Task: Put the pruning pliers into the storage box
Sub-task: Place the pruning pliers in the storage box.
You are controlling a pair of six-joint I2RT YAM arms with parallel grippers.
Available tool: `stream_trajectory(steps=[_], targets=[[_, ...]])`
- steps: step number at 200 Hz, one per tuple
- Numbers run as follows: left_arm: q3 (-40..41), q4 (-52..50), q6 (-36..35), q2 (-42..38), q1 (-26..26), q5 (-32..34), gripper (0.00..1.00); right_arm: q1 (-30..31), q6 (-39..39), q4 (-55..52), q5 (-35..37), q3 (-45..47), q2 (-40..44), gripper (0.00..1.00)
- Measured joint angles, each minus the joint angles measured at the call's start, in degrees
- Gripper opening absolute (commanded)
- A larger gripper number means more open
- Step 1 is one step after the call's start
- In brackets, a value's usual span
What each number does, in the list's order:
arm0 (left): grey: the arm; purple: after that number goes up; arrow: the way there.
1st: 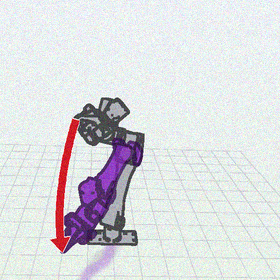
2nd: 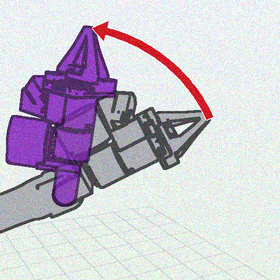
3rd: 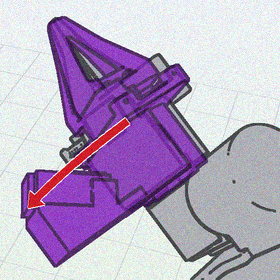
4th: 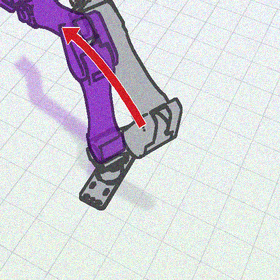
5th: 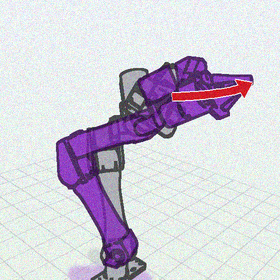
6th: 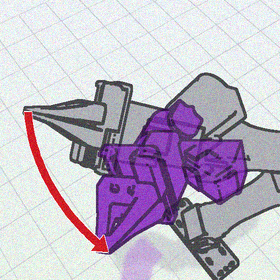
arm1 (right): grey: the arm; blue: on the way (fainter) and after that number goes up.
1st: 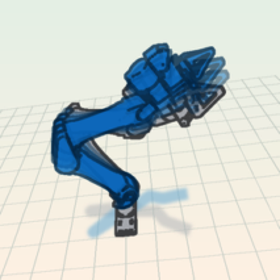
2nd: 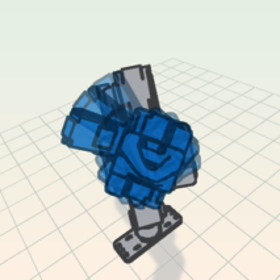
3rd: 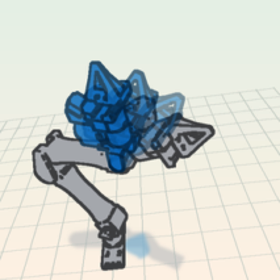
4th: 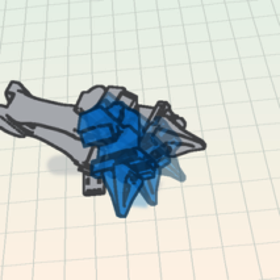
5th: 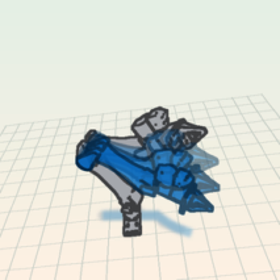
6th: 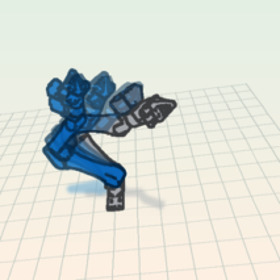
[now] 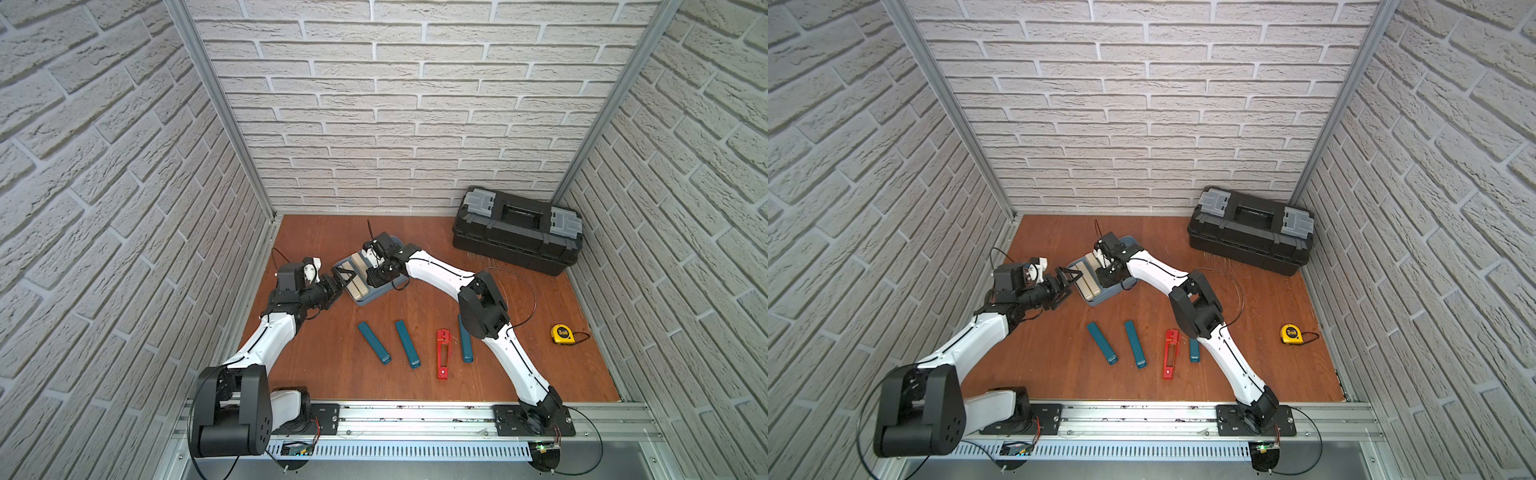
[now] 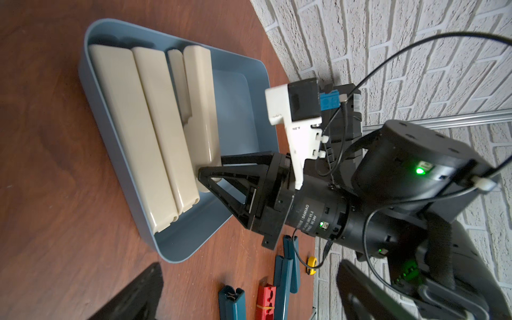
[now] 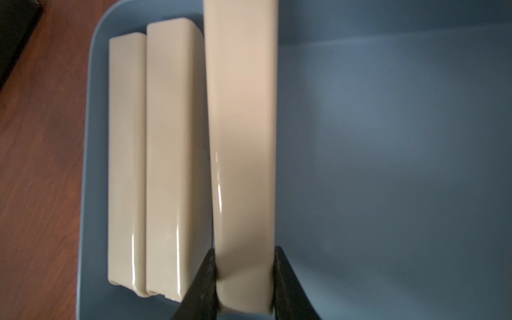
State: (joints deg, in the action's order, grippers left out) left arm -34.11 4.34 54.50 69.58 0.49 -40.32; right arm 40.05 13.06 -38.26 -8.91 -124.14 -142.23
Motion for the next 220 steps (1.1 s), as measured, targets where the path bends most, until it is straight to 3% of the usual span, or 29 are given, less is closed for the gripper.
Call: stream_trajectory(steps=[70, 147, 176, 220], targets=[[0.2, 0.1, 0.0, 0.0, 0.2, -0.1, 0.98, 0.4, 0.0, -1.7, 0.0, -0.4, 0.0, 0.04], [0.9, 0.2, 0.2, -1.0, 0.2, -0.1, 0.98, 0.6, 0.0, -2.1, 0.0, -0.5, 0.0, 0.18], [0.9, 0.2, 0.2, -1.0, 0.2, -0.3, 0.98, 0.6, -0.1, -2.3, -0.1, -0.5, 0.0, 0.30], [0.9, 0.3, 0.2, -1.0, 0.2, -0.7, 0.98, 0.7, -0.4, -2.7, -0.2, -0.5, 0.0, 0.39]])
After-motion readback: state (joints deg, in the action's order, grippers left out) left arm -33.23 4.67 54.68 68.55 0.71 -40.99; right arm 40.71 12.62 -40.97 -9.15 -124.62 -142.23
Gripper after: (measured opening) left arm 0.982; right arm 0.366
